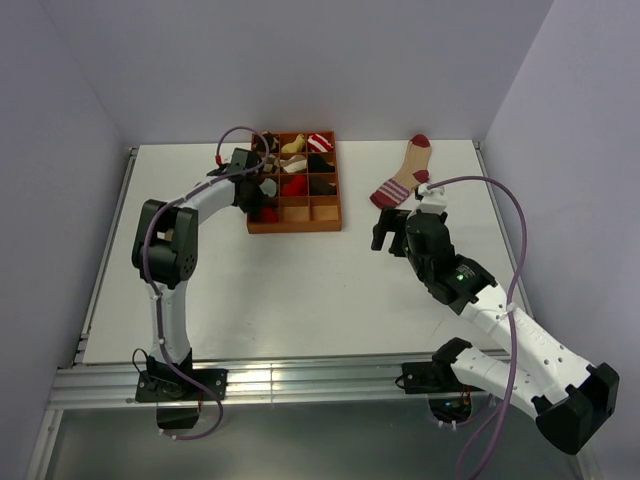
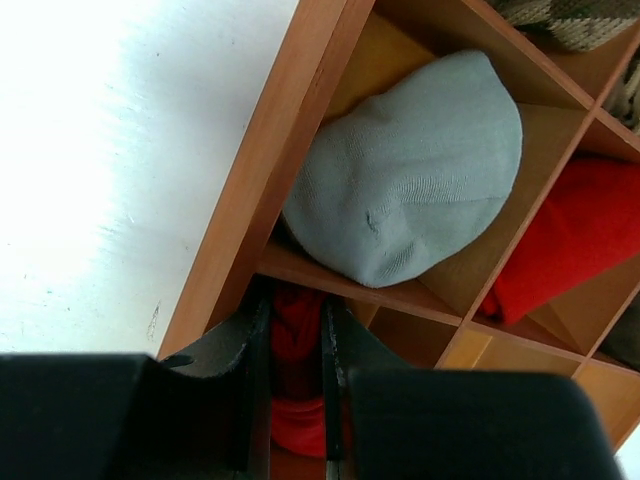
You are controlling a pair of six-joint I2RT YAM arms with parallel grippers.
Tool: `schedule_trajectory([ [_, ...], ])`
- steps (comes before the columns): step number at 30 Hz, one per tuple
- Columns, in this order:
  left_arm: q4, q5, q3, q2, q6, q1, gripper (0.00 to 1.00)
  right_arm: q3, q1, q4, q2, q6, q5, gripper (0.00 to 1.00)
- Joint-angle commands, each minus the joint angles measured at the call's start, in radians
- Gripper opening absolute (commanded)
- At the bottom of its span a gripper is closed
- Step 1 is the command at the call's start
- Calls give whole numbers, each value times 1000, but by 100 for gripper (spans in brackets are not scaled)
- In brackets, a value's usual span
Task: Roll the socks
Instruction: Place the sock in the storage box.
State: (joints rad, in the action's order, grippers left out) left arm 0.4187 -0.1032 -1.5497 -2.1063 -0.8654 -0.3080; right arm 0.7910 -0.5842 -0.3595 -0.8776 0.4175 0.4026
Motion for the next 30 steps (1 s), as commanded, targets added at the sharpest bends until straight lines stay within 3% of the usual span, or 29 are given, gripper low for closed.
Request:
schedule_trajectory([
  [1,133,20,-44,-89,9,1,16,2,9,30,-3,-2,7,98],
  [12,219,27,-93,-101,22,20,48,-4,14,37,-17,4,2,98],
  [24,290,31,-142,-20,45,23,58,13,15,40,-27,9,-10,97],
  [30,314,8,-162,32,63,23,59,16,17,42,-27,14,-16,96],
])
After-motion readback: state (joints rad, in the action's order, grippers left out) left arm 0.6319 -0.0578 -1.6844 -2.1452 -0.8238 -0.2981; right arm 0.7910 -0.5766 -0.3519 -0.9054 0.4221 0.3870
